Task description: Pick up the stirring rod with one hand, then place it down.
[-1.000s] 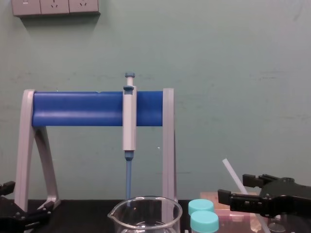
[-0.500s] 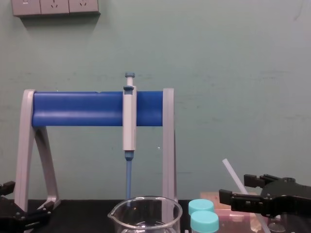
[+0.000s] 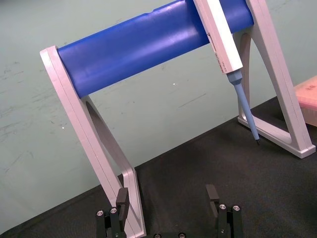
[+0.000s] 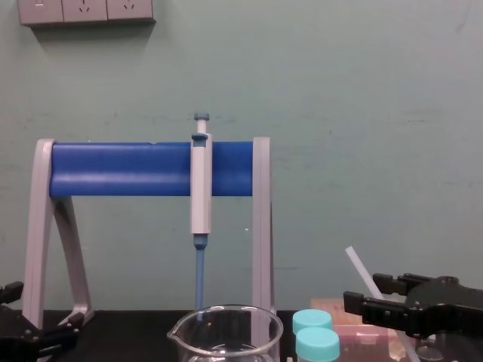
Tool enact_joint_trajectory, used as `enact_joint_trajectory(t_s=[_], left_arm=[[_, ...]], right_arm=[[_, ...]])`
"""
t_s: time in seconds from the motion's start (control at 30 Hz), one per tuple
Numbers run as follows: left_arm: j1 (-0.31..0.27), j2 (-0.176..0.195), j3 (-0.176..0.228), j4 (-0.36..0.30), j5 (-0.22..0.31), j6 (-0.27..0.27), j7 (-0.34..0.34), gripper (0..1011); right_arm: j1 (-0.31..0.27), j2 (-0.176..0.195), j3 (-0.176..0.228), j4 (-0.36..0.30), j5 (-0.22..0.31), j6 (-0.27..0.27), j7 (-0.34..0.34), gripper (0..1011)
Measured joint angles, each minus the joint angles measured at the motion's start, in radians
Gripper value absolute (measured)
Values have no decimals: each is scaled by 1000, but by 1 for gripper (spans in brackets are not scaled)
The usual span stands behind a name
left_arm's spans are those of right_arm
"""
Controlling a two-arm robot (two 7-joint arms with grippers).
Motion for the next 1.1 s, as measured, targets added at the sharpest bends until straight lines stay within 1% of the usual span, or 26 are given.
enact_joint_trajectory(t_s=[0.03,0.07,0.13,0.17,0.2,0.23,0.27,0.3,0.4,0.47,0.53,0.57,0.63,0.67,0.7,0.8,1.1], left_arm=[[0,0,0,0,0,0,0,1000],[0,0,0,0,0,0,0,1000],[0,0,0,0,0,0,0,1000],[0,0,0,0,0,0,0,1000],[0,0,0,0,0,0,0,1000],[0,0,0,0,0,0,0,1001],[0,0,0,0,0,0,0,1000],[0,0,0,0,0,0,0,1000],[0,0,0,0,0,0,0,1000],[0,0,0,0,0,0,0,1000],[0,0,0,0,0,0,0,1000],[0,0,0,0,0,0,0,1000],[0,0,0,0,0,0,0,1000],[0,0,0,0,0,0,0,1001],[0,0,0,0,0,0,0,1000],[0,0,0,0,0,0,0,1000],[0,0,0,0,0,0,0,1000]], right_arm=[[0,0,0,0,0,0,0,763],[0,0,0,0,0,0,0,707],[0,0,0,0,0,0,0,668],[0,0,0,0,0,0,0,609],[0,0,0,0,1,0,0,593],[0,0,0,0,1,0,0,548],[0,0,0,0,1,0,0,536],[0,0,0,0,1,0,0,465],[0,0,0,0,1,0,0,404],[0,0,0,0,1,0,0,330],[0,0,0,0,1,0,0,281],[0,0,0,0,1,0,0,224],[0,0,0,0,1,0,0,189],[0,0,0,0,1,0,0,136],[0,0,0,0,1,0,0,110],[0,0,0,0,1,0,0,71],[0,0,0,0,1,0,0,71]])
